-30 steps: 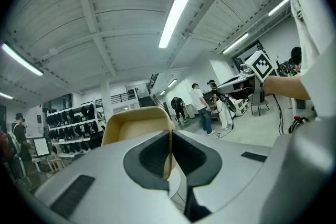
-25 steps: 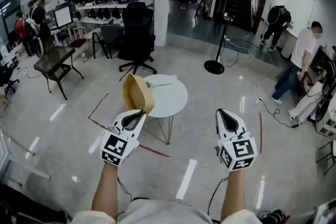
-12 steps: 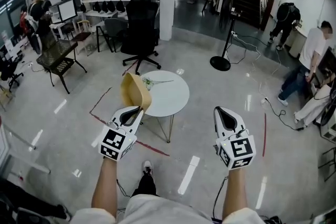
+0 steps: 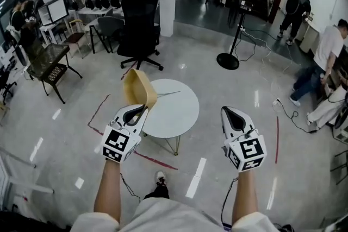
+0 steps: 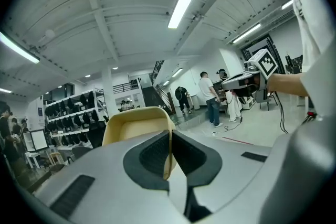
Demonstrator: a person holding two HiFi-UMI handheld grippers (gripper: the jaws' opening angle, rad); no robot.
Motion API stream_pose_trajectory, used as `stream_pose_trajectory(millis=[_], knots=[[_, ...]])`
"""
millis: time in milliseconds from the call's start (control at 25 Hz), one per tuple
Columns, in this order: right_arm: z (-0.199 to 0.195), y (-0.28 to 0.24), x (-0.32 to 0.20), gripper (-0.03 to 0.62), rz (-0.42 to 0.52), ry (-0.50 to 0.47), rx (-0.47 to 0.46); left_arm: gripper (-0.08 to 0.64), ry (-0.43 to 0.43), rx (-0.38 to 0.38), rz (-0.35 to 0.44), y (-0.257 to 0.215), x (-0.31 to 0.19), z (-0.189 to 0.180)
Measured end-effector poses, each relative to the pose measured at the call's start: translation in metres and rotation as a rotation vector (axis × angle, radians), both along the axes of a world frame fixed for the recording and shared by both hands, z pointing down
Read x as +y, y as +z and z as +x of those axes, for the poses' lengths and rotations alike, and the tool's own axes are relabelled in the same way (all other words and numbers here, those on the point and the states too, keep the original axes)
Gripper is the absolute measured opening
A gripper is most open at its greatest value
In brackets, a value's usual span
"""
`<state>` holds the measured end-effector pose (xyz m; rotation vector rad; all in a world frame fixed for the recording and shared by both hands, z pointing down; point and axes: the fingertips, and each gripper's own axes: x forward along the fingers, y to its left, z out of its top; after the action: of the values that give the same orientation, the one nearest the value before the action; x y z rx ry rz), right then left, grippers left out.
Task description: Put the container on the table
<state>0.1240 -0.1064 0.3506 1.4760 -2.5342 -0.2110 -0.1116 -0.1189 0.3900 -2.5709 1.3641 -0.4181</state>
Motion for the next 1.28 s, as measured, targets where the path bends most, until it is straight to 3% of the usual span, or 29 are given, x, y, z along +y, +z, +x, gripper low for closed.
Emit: stream_pose_trajectory(millis=[360, 640, 800, 1000, 1280], knots=[[-0.040, 0.003, -0.129, 0.014, -0.036, 0.034, -0.004, 0.031, 0.064, -0.019, -0.039, 0.005, -0.140, -0.027], [-0.030, 0.052, -0.198, 0.014, -0.131, 0.070, -0.053, 0.031, 0.142, -0.109, -0.155, 0.069, -0.216, 0.004], [-0.008, 0.094, -0.233, 0.014, -0.216, 0.065, -0.034, 0.031, 0.182, -0.211, -0.248, 0.135, -0.257, 0.047], [0.029, 0.149, -0.271, 0.013, -0.303, 0.069, -0.013, 0.031, 0.239, -0.407, -0.384, 0.255, -0.296, 0.101], [0.069, 0.213, -0.297, 0.012, -0.399, 0.048, 0.007, 0.031, 0.302, -0.542, -0.569, 0.390, -0.323, 0.162]])
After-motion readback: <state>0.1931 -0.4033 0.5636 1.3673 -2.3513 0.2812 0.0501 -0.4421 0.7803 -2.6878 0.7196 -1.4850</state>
